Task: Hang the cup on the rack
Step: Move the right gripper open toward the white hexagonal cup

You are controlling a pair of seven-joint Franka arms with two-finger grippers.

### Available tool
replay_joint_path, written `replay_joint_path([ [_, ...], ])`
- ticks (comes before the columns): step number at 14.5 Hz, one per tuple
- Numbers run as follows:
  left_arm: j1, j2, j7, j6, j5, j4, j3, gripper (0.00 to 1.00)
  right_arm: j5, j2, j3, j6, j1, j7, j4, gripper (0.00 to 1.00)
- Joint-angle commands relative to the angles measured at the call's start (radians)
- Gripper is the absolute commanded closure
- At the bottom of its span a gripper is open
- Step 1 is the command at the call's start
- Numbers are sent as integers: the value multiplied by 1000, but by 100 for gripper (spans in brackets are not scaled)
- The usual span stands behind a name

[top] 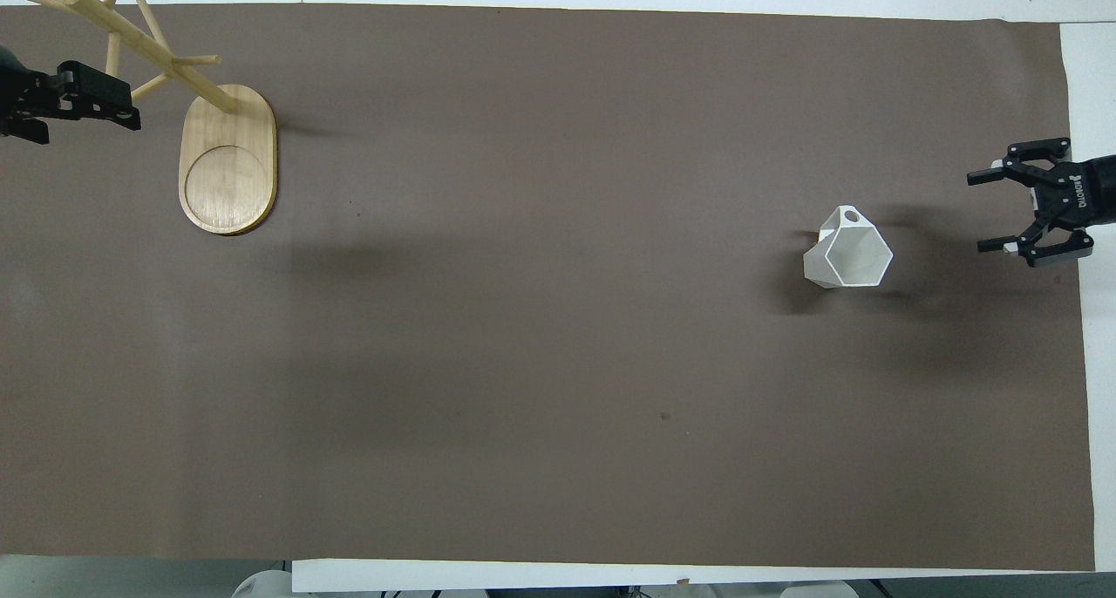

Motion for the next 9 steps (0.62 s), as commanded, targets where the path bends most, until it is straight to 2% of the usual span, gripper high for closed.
replay_joint_path([
  [1,10,-35,11,16,13,-44,-12,0,75,-7,14,-3,-28,-213,-125,0],
  [4,10,-35,10,16,13,-44,-11,0,77,-13,15,-15,-34,-324,-179,0],
  [6,10,-35,10,16,13,-44,-11,0,105,-22,15,-2,-32,-375,-249,0],
  [9,10,-35,10,16,13,-44,-11,0,156,35,15,2,-8,-433,-263,0],
])
